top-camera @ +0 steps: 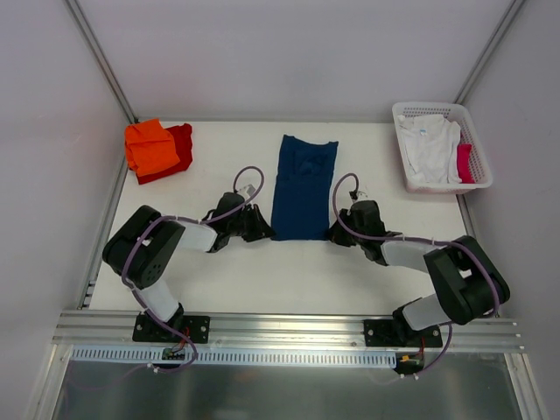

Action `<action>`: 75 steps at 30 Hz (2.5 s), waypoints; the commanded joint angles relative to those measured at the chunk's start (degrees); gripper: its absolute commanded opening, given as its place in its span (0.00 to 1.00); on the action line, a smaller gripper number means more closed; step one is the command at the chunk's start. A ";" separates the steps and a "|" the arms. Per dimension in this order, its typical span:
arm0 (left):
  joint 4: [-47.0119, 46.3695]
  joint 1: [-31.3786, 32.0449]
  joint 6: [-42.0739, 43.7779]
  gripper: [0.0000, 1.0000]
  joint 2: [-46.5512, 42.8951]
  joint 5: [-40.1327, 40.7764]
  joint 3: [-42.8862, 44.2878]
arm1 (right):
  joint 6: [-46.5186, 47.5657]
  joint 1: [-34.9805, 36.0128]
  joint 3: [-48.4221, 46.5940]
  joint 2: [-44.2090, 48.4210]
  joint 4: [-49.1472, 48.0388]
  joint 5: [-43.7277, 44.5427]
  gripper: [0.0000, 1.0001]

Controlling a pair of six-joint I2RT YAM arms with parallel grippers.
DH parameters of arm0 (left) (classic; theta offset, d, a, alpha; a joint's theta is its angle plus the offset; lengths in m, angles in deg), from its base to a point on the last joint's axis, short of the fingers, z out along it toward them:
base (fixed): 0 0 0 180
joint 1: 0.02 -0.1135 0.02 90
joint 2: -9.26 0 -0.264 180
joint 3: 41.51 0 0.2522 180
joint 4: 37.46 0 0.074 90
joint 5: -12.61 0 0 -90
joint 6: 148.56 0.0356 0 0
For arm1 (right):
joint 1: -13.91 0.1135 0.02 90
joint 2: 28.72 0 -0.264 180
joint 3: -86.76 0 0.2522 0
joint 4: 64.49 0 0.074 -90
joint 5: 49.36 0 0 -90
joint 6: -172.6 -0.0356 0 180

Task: Fold and stack the t-shirts
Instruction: Grab one side of the 2/3 rectangular tshirt with both arms, then fold the long partially folded tshirt into a neat square

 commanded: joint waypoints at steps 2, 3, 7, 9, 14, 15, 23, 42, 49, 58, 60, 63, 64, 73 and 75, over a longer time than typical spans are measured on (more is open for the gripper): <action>9.77 2.87 0.97 0.00 -2.56 2.36 -3.52 | -0.89 1.60 2.54 6.72 2.92 0.91 0.00; 10.30 3.48 0.71 0.00 -3.96 2.72 -3.61 | -1.07 2.13 2.89 8.05 4.23 1.35 0.00; 13.82 6.82 -0.17 0.00 -8.27 5.26 -3.87 | -1.51 6.08 5.08 15.78 8.54 5.04 0.00; 16.27 9.10 -0.87 0.00 -11.60 7.19 -3.96 | -1.86 8.89 5.88 20.86 11.69 7.41 0.00; 21.81 13.67 -2.54 0.00 -19.08 10.36 -3.61 | -4.67 14.16 9.39 32.04 19.51 13.03 0.00; 22.60 14.12 -2.98 0.00 -21.70 10.89 -3.52 | -4.93 14.69 9.57 35.71 20.84 13.83 0.00; 30.34 15.70 -2.11 0.00 -30.51 14.49 0.87 | -4.24 17.25 6.42 45.77 31.39 18.23 0.00; 37.29 15.88 6.59 0.00 -28.67 20.74 19.23 | 9.47 17.43 -13.71 38.57 35.09 25.52 0.00; 38.78 15.79 9.76 0.00 -27.18 21.71 25.57 | 13.26 16.55 -18.90 36.54 35.00 26.76 0.00; 39.84 15.44 10.46 0.00 -25.69 21.71 28.56 | 13.52 16.11 -20.13 35.75 34.92 27.11 0.00; 39.75 15.09 10.64 0.00 -24.64 21.71 29.00 | 13.78 15.32 -20.57 35.23 34.74 26.85 0.00; 39.66 14.39 11.17 0.00 -23.14 21.09 30.32 | 14.22 13.47 -20.92 33.56 34.21 25.62 0.00; 39.75 13.86 11.26 0.00 -21.92 20.83 30.67 | 14.31 13.03 -21.36 33.03 34.13 25.09 0.00; 39.66 10.61 13.10 0.00 -13.82 17.77 36.81 | 15.54 5.83 -22.50 25.83 30.08 20.17 0.00; 39.66 9.20 13.80 0.00 -11.81 17.05 38.13 | 15.81 4.95 -23.12 23.29 29.03 19.03 0.00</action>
